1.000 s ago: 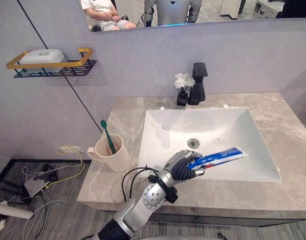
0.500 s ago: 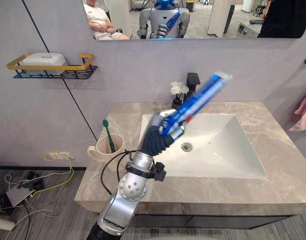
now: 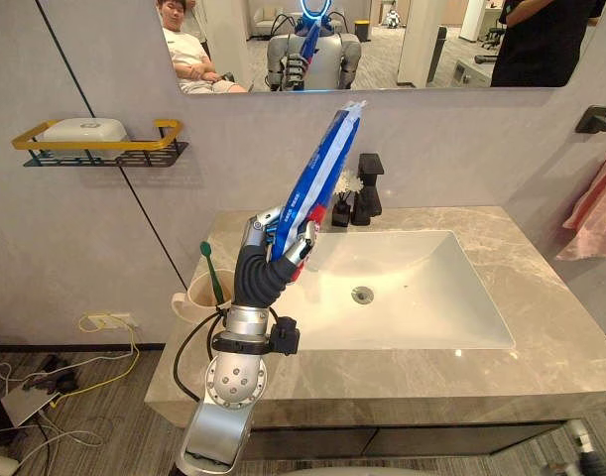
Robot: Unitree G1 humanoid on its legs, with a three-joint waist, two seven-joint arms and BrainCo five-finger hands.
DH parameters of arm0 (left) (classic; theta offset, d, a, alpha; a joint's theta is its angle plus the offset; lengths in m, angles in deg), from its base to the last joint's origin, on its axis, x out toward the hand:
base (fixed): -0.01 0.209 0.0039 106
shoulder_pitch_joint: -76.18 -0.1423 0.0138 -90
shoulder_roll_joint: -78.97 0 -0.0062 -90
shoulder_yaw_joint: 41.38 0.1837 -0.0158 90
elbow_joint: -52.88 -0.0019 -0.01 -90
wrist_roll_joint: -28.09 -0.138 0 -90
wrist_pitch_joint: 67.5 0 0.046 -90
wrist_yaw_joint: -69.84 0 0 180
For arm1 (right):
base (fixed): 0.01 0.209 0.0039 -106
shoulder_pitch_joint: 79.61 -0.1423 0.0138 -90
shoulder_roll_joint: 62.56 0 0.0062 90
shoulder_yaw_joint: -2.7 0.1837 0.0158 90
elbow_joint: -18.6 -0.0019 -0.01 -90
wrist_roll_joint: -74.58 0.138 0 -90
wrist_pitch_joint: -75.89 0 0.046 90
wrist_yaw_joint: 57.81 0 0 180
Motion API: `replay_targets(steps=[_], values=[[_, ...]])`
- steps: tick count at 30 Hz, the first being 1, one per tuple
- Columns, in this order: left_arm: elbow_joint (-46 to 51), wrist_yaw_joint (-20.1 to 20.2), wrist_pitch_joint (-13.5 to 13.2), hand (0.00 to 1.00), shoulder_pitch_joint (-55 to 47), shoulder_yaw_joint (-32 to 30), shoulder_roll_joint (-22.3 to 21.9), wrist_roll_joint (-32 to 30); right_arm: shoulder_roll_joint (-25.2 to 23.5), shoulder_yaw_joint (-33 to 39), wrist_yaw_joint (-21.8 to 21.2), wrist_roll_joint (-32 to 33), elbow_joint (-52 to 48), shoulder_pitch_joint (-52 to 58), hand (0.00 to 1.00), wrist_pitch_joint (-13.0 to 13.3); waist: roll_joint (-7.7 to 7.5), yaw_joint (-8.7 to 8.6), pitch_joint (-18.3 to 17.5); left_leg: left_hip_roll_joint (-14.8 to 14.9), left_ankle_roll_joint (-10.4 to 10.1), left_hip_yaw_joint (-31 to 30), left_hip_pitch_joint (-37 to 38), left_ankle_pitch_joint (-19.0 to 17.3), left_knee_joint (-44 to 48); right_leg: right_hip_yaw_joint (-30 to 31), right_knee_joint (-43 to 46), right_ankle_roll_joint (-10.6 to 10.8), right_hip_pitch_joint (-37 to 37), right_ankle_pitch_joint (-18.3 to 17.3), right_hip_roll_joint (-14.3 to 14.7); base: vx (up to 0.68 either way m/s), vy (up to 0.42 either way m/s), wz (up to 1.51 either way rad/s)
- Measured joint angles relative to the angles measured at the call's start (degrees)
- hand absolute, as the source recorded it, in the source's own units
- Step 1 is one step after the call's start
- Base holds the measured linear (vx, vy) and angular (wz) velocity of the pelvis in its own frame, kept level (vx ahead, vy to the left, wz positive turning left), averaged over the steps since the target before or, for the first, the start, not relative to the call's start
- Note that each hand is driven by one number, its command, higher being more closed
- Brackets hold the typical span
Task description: Organize washtable
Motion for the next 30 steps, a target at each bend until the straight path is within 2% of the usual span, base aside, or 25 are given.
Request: replay_targets(steps=[5,10,13,15,19,21,25,30], values=[[0.0,1.37,0.07,1.0,-0.38,0.2,-0.73,-1.0,0.19,-0.08,1.99,-4.18,-13.11,-0.08,0.0,1.12,-0.29,-0.04,-0.14,0.28,-0.47,1.11,0.23,-0.34,0.16,1.17,0.01,-0.02,-0.36,0.06,0.27,0.0,-0.011,-0.11],[0.0,2.63,0.13,1.0,-0.44,1.47,-0.64,-1.02,0.26,-3.83,1.89,-6.01,-24.03,-0.12,0.0,4.2,-0.38,-0.13,-0.26,0.45,-0.46,1.33,0.08,-1.15,0.9,1.5,0.02,-0.01,-0.43,0.06,0.31,-0.01,-0.008,-0.06],[0.15,4.98,0.13,1.0,-0.45,3.05,-0.53,-1.0,0.67,-10.84,-2.36,-6.46,-30.08,-0.26,0.0,5.9,-0.47,-0.01,-0.62,0.53,-0.44,1.18,-0.79,-1.56,1.79,1.49,0.03,0.0,-0.99,0.06,0.28,-0.02,-0.012,-0.01],[0.71,6.67,0.13,1.0,-0.45,4.58,-0.52,-0.95,0.96,-16.91,-6.85,-6.34,-32.17,-1.64,0.0,6.44,-0.15,0.11,-1.09,0.47,-0.43,0.76,-1.72,-1.56,2.14,1.34,0.08,0.18,-1.43,0.17,0.22,0.03,-0.009,0.05],[0.97,8.63,0.09,1.0,-0.43,6.93,-0.43,-0.85,2.83,-23.18,-12.75,-4.18,-32.06,-4.67,0.0,6.59,0.06,0.32,-1.29,-0.36,-0.3,-1.26,-2.57,-1.54,2.25,-0.01,-0.01,0.36,-1.44,0.28,-0.09,0.0,-0.009,0.19],[0.97,8.64,0.09,1.0,-0.39,7.37,-0.02,-0.82,3.39,-24.72,-13.99,-2.83,-31.47,-5.54,0.0,6.62,0.22,0.39,-1.38,-0.65,-0.22,-1.79,-2.86,-1.5,2.26,-0.2,-0.04,0.66,-1.37,0.45,-0.22,0.01,0.013,0.15],[0.9,8.87,0.04,1.0,0.02,7.9,2.15,-0.17,4.15,-30.95,-17.77,3.3,-29.64,-7.09,0.0,6.09,0.22,0.47,-1.37,-1.46,-0.01,-3.47,-3.78,-1.38,2.59,-0.7,-0.17,0.75,-1.36,0.54,-0.67,-0.01,0.017,0.14],[0.39,9.69,-0.09,1.0,1.52,7.81,3.13,0.25,6.67,-37.77,-22.07,6.26,-29.62,-7.98,0.0,4.04,0.25,0.37,-1.24,-2.11,0.68,-5.07,-5.01,-0.94,2.61,-1.99,-1.72,0.64,-1.29,1.6,-1.05,-0.03,0.002,0.13]])
